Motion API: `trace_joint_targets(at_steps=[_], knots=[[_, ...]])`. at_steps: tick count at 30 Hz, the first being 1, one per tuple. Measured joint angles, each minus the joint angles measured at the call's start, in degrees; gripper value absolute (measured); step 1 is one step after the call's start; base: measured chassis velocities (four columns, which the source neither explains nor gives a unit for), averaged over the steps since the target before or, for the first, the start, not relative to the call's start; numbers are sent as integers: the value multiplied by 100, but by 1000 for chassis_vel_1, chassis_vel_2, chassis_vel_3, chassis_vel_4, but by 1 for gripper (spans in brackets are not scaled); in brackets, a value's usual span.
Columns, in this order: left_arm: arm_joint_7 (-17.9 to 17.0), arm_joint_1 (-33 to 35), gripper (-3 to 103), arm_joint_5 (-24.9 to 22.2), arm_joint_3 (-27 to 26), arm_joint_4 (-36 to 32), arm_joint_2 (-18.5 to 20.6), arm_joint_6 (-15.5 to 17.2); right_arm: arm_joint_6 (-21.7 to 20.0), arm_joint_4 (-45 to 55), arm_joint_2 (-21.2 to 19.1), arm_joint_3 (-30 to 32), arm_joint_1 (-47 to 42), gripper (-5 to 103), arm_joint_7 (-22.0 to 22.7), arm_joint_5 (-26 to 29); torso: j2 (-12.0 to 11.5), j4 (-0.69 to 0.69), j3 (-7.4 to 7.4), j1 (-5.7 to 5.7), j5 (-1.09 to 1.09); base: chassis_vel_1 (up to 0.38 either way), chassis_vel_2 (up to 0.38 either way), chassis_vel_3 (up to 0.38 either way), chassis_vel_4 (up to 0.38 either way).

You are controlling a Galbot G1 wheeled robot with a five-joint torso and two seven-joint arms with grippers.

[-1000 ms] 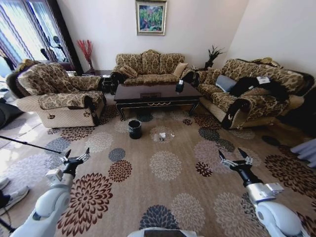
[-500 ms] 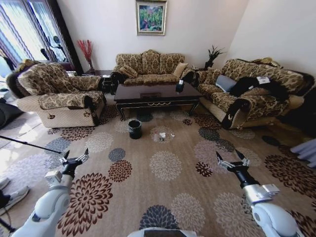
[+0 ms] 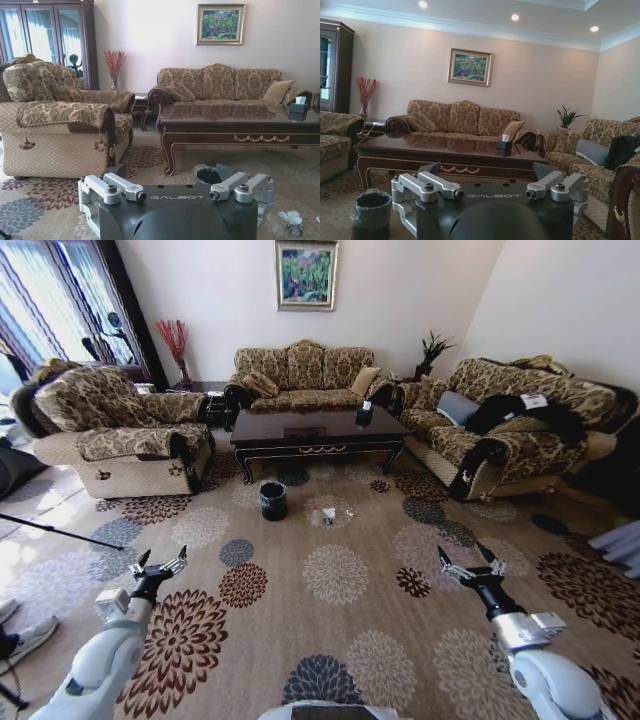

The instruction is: Move to the front of the table and pick up the trash from the floor, then place it into the trash bin.

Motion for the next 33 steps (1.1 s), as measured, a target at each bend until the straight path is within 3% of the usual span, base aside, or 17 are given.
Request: trace_joint_targets(at_steps=[33], knots=[[107, 231, 100, 333, -18, -185, -210, -38, 96, -85, 369, -173, -34, 100, -35, -193, -981, 0, -543, -440, 0, 0, 0, 0, 0]])
